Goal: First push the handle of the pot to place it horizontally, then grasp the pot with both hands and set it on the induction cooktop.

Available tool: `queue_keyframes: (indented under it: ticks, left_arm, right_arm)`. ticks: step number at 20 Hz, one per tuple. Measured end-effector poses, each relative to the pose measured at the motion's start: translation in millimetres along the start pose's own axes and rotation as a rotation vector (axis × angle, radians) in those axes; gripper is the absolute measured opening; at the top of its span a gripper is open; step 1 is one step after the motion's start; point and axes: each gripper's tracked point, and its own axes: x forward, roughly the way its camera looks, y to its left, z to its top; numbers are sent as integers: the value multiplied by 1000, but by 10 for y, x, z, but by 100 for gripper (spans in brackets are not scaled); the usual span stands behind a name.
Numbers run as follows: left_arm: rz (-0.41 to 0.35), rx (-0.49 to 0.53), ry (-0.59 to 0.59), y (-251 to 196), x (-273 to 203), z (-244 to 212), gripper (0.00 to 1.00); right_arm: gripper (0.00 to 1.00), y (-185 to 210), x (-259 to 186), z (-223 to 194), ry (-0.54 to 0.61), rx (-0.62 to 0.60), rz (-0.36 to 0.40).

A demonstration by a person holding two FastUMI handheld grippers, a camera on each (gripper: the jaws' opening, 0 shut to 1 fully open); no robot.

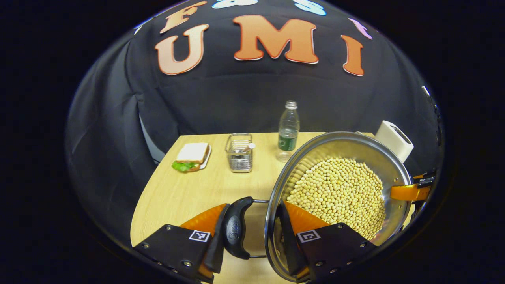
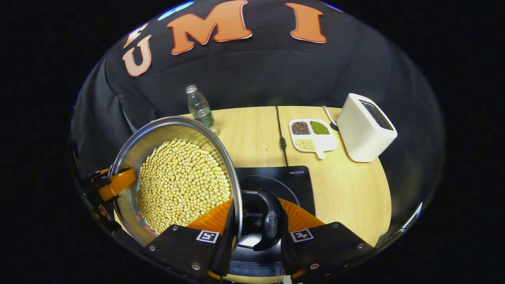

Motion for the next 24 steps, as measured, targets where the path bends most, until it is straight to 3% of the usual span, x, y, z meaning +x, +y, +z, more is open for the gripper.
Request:
queue_keyframes:
  ticks: [13, 24]
  left_arm:
    - [-122, 66, 80, 130, 181, 271, 65]
    - [-124, 76, 172, 139, 220, 356, 65]
  right_arm:
    - [51, 132, -53, -103, 76, 63, -102]
    - [51, 86, -163, -28, 153, 73, -91]
